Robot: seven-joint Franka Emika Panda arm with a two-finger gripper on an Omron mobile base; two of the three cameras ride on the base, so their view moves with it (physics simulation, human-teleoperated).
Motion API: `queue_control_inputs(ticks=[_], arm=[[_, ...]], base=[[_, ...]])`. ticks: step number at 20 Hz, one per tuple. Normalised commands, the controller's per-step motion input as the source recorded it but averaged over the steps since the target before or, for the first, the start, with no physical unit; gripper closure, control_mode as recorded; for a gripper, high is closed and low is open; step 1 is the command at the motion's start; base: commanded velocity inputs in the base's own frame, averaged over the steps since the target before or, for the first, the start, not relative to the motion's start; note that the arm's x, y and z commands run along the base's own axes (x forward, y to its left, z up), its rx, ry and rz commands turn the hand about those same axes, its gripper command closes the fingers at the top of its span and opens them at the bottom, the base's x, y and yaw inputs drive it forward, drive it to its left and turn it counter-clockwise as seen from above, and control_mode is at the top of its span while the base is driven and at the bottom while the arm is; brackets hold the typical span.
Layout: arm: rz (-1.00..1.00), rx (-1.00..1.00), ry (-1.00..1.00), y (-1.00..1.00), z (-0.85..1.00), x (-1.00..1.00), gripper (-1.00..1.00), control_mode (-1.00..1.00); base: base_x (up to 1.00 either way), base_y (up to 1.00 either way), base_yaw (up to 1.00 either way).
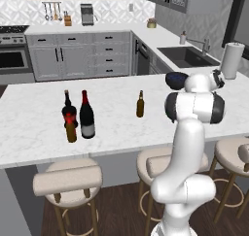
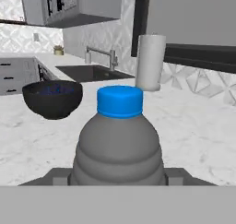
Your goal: Move the plastic bottles in the middle to the plastics group, and the glass bottles in the middle to the glass group.
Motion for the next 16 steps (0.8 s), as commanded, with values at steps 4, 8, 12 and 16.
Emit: queue_control_inputs(ticks=[4,8,12,16], arm=[[-0.8,-0.01,0.07,-0.35,-0.07,-0.14,1.0,-1.0],[-0.8,-0.03,0.02,-0.31,-0.19,-0.17,1.0,-1.0],[-0.56,-0.28,-0.03,-0.05,-0.56,-0.15,1.0,-1.0],[-0.11,-0.08,-0.14,-0.09,-0.43,-0.03,1.0,-1.0]], base=[[0.0,0.0,0.0],[0.0,0.0,0.0],[0.0,0.0,0.0],[0.0,0.0,0.0]])
